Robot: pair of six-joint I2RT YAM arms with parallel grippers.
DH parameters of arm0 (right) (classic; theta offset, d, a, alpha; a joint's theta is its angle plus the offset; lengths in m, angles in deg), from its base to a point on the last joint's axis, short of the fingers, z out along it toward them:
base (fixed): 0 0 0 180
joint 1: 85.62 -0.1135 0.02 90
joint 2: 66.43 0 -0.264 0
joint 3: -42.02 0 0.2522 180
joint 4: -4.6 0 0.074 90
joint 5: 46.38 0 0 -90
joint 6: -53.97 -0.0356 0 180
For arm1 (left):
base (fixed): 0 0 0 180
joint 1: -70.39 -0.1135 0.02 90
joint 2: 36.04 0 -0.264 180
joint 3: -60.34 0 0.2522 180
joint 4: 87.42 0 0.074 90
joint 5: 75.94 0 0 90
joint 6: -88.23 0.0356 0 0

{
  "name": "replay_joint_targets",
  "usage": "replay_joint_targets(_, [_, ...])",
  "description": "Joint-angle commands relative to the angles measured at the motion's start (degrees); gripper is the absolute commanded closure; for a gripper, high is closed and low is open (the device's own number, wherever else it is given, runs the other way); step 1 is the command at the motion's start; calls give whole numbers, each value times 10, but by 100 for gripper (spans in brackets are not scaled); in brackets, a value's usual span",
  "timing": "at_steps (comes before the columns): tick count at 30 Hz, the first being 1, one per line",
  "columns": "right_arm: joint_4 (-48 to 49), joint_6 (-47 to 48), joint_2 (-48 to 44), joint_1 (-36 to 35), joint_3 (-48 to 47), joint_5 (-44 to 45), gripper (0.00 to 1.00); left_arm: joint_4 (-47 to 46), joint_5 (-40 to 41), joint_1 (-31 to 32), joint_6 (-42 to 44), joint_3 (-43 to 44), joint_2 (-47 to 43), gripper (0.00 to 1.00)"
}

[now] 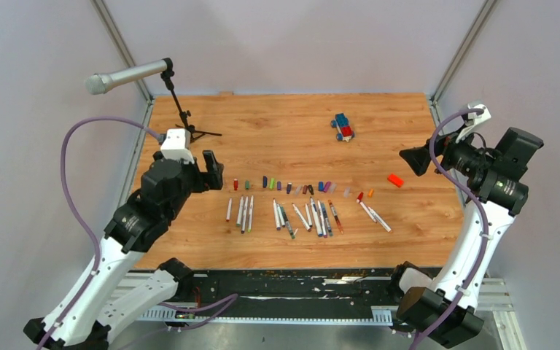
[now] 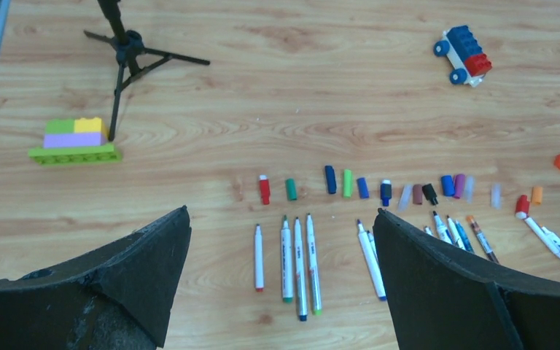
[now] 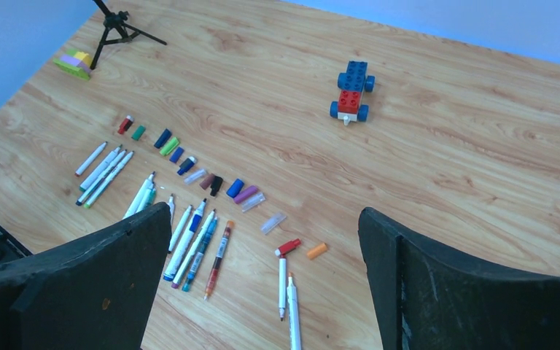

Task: Open the pen caps
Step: Reset both arms

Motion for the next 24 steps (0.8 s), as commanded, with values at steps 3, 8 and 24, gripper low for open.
replay_joint_targets(3, [9,-38,-8,3,-45,-23,0,7,-191,-154,-11,74,47,0])
replay_joint_targets(8, [32,-64,-31,4,-35,7,0,-1,-235,-192,-8,127,57,0])
replay_joint_targets(24, [48,-77,-69,3,-22,77,0,17,-251,-192,-8,168,48,0])
